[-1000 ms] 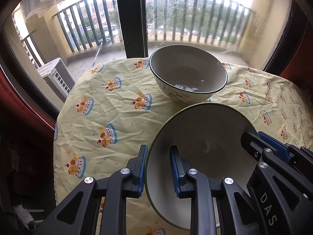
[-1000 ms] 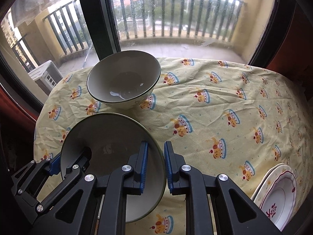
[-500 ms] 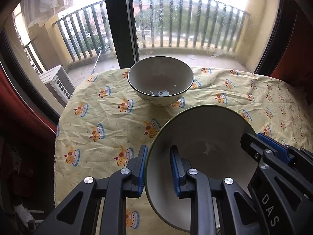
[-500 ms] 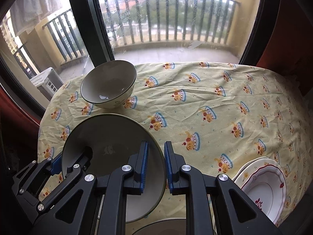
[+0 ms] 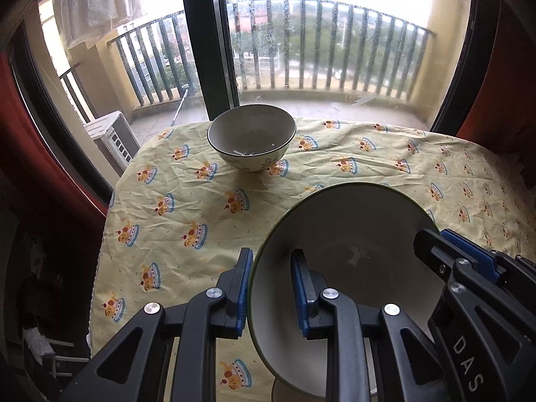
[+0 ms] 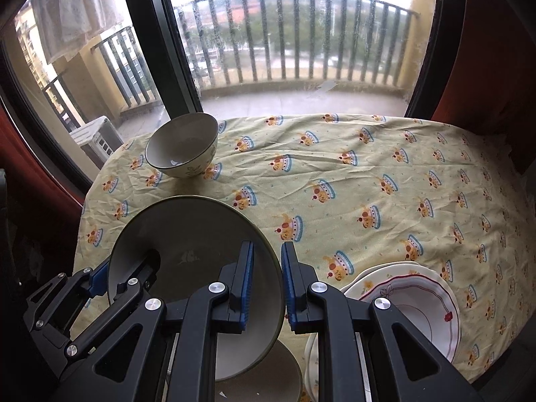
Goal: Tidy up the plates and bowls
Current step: 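Lift the medium bowl with both grippers and carry it toward the large bowl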
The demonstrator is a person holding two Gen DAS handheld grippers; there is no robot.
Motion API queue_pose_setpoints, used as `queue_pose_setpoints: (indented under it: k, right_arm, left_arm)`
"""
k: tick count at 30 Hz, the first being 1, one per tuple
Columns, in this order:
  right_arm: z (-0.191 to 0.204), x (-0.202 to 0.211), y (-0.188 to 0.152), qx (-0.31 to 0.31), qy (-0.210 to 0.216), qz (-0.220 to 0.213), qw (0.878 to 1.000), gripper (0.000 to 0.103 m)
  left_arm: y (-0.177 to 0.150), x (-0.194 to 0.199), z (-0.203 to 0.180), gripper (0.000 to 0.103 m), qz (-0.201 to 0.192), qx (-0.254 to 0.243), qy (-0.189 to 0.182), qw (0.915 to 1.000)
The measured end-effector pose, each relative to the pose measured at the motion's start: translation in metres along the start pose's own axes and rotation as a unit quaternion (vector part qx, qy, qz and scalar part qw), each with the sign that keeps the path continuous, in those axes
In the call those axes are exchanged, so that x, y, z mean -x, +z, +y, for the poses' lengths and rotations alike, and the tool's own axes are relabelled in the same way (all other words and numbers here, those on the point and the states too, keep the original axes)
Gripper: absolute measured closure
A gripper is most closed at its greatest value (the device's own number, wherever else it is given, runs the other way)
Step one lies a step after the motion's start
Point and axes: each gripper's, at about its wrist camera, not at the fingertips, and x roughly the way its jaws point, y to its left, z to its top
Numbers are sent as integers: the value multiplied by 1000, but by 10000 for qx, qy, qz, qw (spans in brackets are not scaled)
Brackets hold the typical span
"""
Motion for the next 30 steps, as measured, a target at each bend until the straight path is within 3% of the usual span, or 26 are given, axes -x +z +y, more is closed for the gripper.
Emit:
queue_pose_setpoints:
  k: [14,30]
  right_arm:
    - [-14,28,-20,291,279,-89,9991,82]
    - [-20,12,-69,448,400,386,9974,82]
  left_arm:
    - [-25,28,-11,81,-136,335,226,9991]
    - [-78,15,-16,80,296,479,359,9978]
